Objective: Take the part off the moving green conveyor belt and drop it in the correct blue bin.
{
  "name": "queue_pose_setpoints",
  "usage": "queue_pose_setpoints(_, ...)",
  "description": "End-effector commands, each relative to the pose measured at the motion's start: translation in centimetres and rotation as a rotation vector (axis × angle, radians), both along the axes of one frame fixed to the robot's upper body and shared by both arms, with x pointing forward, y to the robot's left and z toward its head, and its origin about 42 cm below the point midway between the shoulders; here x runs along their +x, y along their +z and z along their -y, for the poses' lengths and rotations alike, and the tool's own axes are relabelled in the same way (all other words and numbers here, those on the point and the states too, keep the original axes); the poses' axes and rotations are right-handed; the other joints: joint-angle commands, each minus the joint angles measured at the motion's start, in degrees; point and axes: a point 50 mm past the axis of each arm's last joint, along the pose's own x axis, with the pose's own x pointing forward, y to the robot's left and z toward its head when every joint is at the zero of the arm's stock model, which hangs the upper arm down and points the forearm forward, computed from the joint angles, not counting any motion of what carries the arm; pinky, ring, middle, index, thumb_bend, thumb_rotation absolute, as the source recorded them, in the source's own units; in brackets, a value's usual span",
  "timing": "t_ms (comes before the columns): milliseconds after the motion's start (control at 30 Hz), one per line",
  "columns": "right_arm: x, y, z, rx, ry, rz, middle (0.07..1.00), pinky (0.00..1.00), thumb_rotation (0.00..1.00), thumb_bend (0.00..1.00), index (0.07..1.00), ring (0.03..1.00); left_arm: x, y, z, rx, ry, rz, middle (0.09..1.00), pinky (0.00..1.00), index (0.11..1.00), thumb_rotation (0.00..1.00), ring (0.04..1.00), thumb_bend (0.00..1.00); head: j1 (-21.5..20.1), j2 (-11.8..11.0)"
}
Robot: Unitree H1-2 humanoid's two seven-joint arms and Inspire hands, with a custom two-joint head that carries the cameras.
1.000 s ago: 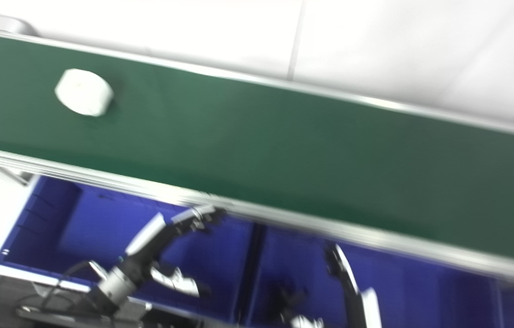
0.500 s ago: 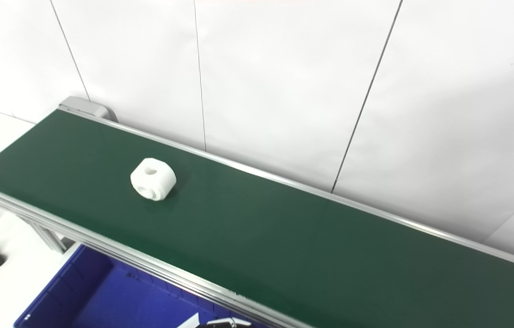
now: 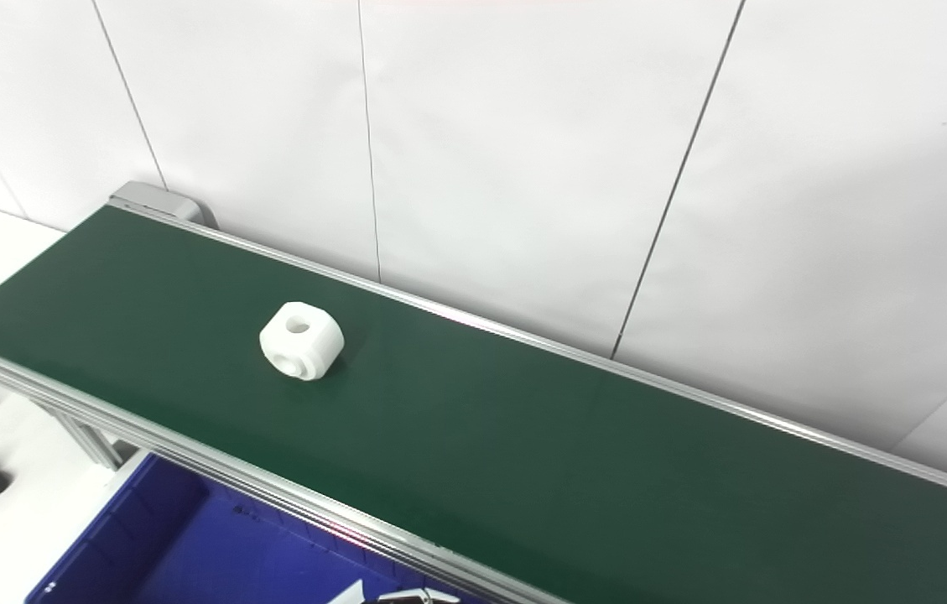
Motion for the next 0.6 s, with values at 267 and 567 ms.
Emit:
queue_pose_setpoints(267,-0.1,0.9,-0.7,0.05,0.008,0.065,0.871,0.74,0.24,0.81,0.949,0.829,0.0,4.7,-0.4,-0.118,0.006,0.133,0.793,0.66,0.766,0.22,0.746,0.9,-3.82,1.52)
queue_pose_setpoints(567,0.2,1.3,-1.1,0.061,0.014,0.065,0.886,0.79,0.26,0.77,0.945,0.86,3.2,10.6,0.5,-0.239,-0.042,0.328,0.804,0.64,0.77,0.19,0.73,0.92,-7.64,2.98)
